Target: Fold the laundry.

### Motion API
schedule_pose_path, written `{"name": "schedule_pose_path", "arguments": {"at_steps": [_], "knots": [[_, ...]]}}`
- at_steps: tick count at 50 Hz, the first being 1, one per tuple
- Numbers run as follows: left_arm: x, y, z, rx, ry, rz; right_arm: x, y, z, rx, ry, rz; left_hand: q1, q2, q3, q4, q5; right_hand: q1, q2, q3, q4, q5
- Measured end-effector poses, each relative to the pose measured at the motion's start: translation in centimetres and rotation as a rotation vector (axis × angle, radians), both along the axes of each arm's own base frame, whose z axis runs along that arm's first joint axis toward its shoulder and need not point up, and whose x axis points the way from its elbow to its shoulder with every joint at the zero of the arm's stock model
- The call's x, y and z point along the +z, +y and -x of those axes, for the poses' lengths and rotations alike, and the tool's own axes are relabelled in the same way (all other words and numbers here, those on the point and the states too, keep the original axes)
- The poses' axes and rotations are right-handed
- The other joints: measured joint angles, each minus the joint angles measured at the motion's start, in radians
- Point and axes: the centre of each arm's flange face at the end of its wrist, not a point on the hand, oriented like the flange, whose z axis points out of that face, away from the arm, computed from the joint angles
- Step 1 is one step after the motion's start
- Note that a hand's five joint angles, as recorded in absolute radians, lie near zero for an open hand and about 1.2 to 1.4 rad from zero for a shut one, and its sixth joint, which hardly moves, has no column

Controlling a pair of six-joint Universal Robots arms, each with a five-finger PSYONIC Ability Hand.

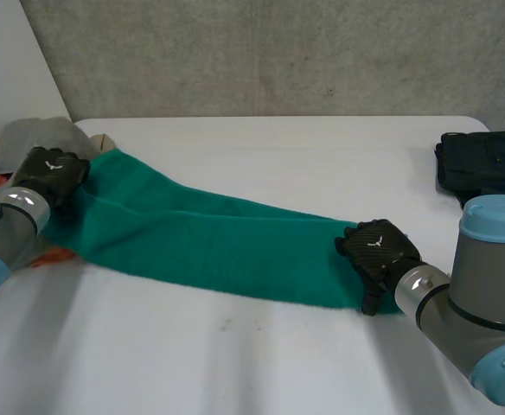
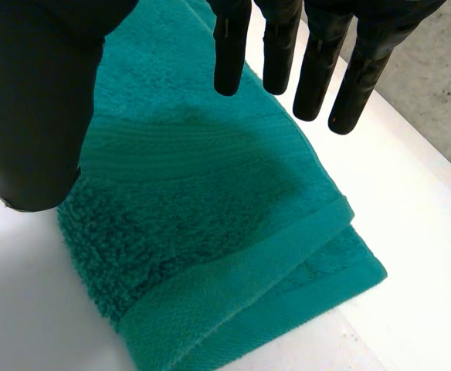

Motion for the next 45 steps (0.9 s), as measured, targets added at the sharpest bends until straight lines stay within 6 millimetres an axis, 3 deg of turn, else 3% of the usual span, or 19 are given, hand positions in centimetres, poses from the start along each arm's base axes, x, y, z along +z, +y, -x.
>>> {"name": "schedule_pose_path", "arguments": {"at_steps": [1,5,6,7,12,20,21,25,26,28,30,33,35,36,39,45], "knots": [[-0.2,0.0,0.3,-0.022,0.008,-0.005,-0.2,-0.1,0.0,-0.005,0.003,0.004,0.266,0.251,0.251,0.251,0.245,0.014,0.012,0.015,0.014,0.015],[-0.4,0.1,0.8,-0.050,0.018,-0.011,-0.6,-0.3,0.1,-0.007,0.015,0.007,0.441,0.449,0.439,0.440,0.428,0.099,0.105,0.103,0.105,0.093],[-0.3,0.2,1.0,-0.056,0.020,-0.010,-0.7,-0.4,0.2,-0.007,0.021,0.009,0.647,0.664,0.657,0.661,0.643,0.117,0.132,0.121,0.124,0.110],[-0.3,0.2,1.1,-0.061,0.022,-0.008,-0.8,-0.5,0.2,-0.008,0.027,0.012,0.704,0.728,0.728,0.734,0.710,0.221,0.250,0.236,0.236,0.221],[1.2,0.6,1.5,-0.070,0.035,0.026,-1.0,-0.7,0.5,-0.017,0.054,0.023,0.704,0.755,0.765,0.773,0.722,0.523,0.583,0.556,0.558,0.535],[5.3,1.8,1.9,-0.069,0.103,0.112,-0.8,-0.9,1.0,-0.032,0.075,0.028,0.704,0.756,0.765,0.774,0.722,0.523,0.583,0.556,0.558,0.535],[6.2,2.2,2.0,-0.071,0.129,0.129,-0.4,-0.9,1.4,-0.040,0.082,0.034,0.704,0.756,0.765,0.774,0.722,0.731,0.828,0.830,0.832,0.816],[8.2,3.3,2.5,-0.083,0.194,0.158,0.6,-1.1,2.5,-0.058,0.104,0.051,0.704,0.756,0.765,0.774,0.722,0.730,0.828,0.830,0.832,0.816],[9.0,4.2,2.9,-0.095,0.235,0.165,1.3,-1.4,3.5,-0.075,0.131,0.061,0.704,0.756,0.765,0.774,0.722,0.730,0.828,0.830,0.832,0.816],[9.0,4.2,2.9,-0.095,0.235,0.165,1.3,-1.4,3.5,-0.075,0.131,0.061,0.704,0.756,0.765,0.774,0.722,0.730,0.828,0.830,0.832,0.816],[9.6,5.5,3.6,-0.116,0.275,0.164,2.6,-1.7,5.4,-0.096,0.190,0.066,0.704,0.756,0.765,0.774,0.722,0.731,0.828,0.830,0.832,0.816],[9.7,6.5,4.0,-0.130,0.286,0.157,3.6,-1.8,6.7,-0.100,0.222,0.056,0.704,0.765,0.772,0.775,0.722,0.729,0.825,0.826,0.828,0.815],[9.7,7.0,4.2,-0.134,0.286,0.155,4.0,-1.8,7.1,-0.095,0.211,0.045,0.704,0.766,0.774,0.775,0.722,0.471,0.548,0.545,0.548,0.566],[9.7,7.0,4.2,-0.134,0.286,0.156,4.0,-1.8,7.1,-0.093,0.206,0.043,0.704,0.766,0.774,0.775,0.722,0.471,0.548,0.545,0.548,0.566],[9.8,7.4,4.1,-0.134,0.283,0.162,4.2,-1.7,7.0,-0.087,0.129,0.011,0.704,0.767,0.774,0.775,0.722,0.109,0.131,0.127,0.133,0.148],[10.4,7.5,4.0,-0.131,0.283,0.181,3.8,-1.4,6.3,-0.090,-0.028,-0.065,0.704,0.767,0.774,0.775,0.722,0.070,0.084,0.067,0.062,0.074]]}}
